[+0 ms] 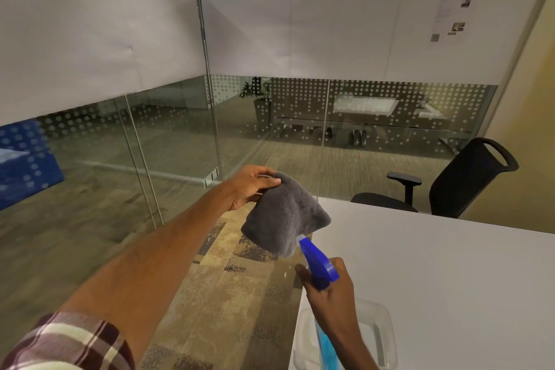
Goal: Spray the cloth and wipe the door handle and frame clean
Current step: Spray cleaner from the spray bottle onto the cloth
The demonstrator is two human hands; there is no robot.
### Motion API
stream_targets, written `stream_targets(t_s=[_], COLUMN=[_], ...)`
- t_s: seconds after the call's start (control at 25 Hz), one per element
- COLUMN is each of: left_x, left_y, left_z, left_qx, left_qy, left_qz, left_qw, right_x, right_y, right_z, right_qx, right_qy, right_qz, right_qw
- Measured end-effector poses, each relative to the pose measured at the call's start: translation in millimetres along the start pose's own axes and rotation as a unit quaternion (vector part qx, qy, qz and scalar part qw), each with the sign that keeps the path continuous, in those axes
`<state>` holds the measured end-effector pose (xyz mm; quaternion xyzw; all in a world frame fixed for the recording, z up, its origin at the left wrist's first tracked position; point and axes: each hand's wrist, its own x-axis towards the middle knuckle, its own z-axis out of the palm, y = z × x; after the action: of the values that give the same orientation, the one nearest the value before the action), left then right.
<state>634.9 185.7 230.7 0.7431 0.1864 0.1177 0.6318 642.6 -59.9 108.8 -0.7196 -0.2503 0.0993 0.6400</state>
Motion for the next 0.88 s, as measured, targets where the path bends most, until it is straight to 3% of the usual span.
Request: stream_targets(t_s=[0.44,0.88], left_x=[-3,-10], left_y=[-4,3], left_z=[9,8], left_qx=[0.032,0.004], left_qy=[-0.022,-0.015], left_qz=[-0.025,-0.014], left_qw=[0.999,1.000], right_x=[27,5], right_y=[-13,43], right_z=[-19,-31], right_qx=[-0.016,0.007], right_qy=[0.059,0.061], right_qz=[-0.039,0.024], right_qw=[0.997,0.998])
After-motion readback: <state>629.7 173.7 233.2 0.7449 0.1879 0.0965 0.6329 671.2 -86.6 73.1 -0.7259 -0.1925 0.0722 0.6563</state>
